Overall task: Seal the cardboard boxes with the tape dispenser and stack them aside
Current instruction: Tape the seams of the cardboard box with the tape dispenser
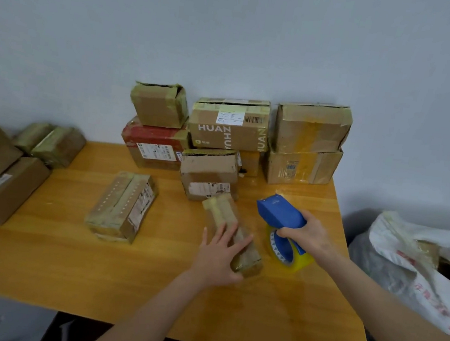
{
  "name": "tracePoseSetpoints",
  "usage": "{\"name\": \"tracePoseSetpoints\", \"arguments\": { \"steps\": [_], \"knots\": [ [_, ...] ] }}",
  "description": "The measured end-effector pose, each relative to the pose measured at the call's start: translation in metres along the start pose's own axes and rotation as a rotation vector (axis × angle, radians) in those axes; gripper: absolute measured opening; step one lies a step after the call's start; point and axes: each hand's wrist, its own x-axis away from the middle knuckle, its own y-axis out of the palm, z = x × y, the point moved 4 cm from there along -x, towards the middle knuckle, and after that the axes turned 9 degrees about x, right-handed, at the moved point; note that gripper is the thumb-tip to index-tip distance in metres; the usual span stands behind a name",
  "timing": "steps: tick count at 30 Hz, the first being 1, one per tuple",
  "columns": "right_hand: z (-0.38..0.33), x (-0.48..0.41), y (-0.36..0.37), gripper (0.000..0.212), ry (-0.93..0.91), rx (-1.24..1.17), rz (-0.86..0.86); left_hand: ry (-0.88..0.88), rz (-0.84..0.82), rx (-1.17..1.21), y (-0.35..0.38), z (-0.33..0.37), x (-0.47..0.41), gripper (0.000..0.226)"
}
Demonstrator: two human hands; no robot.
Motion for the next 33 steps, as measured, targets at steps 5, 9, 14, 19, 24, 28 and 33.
{"name": "tracePoseSetpoints", "arguments": {
  "steps": [5,9,14,19,24,28,33],
  "knots": [
    [0.002,0.004,-0.014,0.046,0.016,-0.161,-0.019,0.016,-0.072,0.019,-0.001,0.007,-0.01,0.091],
    [0.001,0.01,-0.03,0.04,0.032,-0.222,-0.113,0.14,-0.137,-0.089,-0.019,-0.007,-0.022,0.089],
    [-0.005,0.018,-0.042,0.054,0.025,-0.347,-0.203,0.141,-0.14,-0.093,-0.032,-0.024,-0.026,0.091],
    [-0.022,0.025,-0.045,0.076,-0.057,-0.345,-0.254,0.092,0.119,0.151,-0.047,-0.019,-0.02,0.077],
    [-0.046,0.033,-0.049,0.067,-0.176,-0.2,-0.336,-0.506,0.096,1.524,-0.061,-0.024,-0.015,0.042],
    [-0.065,0.041,-0.038,0.062,-0.263,-0.004,-0.37,-0.603,-0.067,1.665,-0.056,-0.016,-0.007,0.052],
    [-0.075,0.046,-0.026,0.061,-0.366,0.184,-0.379,-0.575,0.197,1.562,-0.058,-0.034,-0.002,0.015]
  ]
}}
